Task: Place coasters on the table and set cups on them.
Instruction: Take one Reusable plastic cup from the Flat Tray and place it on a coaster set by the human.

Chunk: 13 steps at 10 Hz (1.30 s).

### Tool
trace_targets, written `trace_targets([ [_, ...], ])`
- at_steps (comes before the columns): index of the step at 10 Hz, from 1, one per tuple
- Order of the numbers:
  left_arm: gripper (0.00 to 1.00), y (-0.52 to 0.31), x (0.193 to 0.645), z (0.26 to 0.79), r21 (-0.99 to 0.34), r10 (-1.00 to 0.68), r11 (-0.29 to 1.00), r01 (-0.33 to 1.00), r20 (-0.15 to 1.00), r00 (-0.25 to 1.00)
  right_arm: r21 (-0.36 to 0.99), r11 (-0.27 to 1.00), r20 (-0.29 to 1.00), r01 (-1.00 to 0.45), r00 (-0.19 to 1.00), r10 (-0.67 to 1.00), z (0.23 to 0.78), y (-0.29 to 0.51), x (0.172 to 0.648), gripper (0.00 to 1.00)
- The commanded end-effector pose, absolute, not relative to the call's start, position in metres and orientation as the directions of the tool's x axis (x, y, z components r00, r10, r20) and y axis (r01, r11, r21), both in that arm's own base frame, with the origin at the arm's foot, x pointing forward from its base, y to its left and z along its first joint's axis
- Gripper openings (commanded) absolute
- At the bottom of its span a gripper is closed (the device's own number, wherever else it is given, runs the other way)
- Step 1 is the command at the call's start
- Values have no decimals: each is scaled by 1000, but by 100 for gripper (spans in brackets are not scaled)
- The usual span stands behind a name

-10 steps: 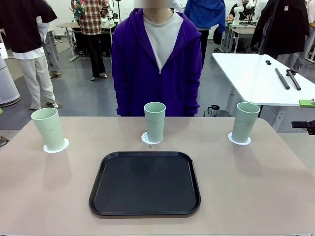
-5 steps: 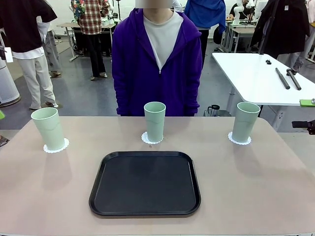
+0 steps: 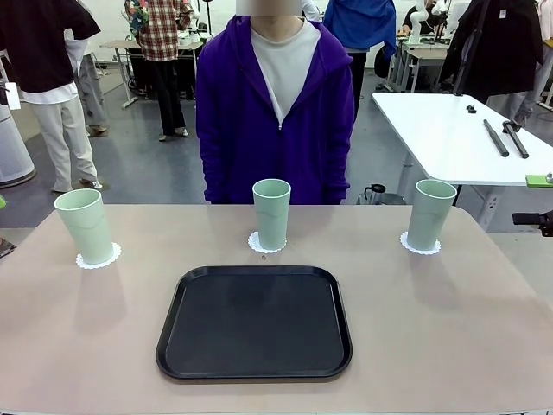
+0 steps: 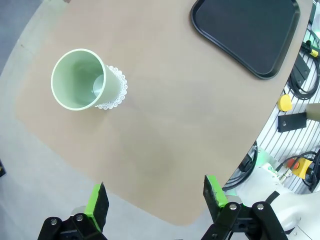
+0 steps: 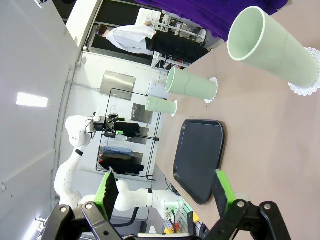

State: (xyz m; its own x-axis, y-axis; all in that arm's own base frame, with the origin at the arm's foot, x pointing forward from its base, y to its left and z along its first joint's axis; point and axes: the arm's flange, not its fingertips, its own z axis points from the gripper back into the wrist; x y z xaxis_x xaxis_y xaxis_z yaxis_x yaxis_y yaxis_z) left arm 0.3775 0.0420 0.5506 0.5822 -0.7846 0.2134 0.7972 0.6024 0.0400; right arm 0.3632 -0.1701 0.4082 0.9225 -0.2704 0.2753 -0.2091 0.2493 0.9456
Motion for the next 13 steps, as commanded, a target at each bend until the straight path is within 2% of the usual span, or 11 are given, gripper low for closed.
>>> trace_targets([
  [1,100,40,377,553,56,-778,615,786,203,594,945,249,279,-211,918,-281,408,-169,364,100],
  [2,100,42,377,551,40,-785,602,797,213,582,945,249,279,-211,918,-281,408,-169,364,100],
  [3,100,57,354,532,-121,-648,706,697,284,706,945,249,279,-211,918,-281,408,-169,364,100],
  [4,100,69,351,520,-194,-580,738,647,307,754,945,249,279,-211,918,-281,408,-169,364,100],
  [6,100,73,318,490,-193,-530,783,591,290,797,945,249,279,-211,918,-281,408,-169,364,100],
  [7,100,78,307,483,-258,-465,797,547,317,827,945,249,279,-211,918,-281,408,-169,364,100],
  [8,100,89,308,485,-388,-379,772,504,355,854,945,249,279,-211,918,-281,408,-169,364,100],
  [10,100,135,317,482,-698,-143,579,421,422,895,945,249,279,-211,918,-281,408,-169,364,100],
  [11,100,155,306,463,-767,-74,504,396,418,905,945,249,279,-211,918,-281,408,-169,364,100],
  [13,100,188,319,448,-872,-63,390,294,293,954,945,249,279,-211,918,-281,408,-169,364,100],
])
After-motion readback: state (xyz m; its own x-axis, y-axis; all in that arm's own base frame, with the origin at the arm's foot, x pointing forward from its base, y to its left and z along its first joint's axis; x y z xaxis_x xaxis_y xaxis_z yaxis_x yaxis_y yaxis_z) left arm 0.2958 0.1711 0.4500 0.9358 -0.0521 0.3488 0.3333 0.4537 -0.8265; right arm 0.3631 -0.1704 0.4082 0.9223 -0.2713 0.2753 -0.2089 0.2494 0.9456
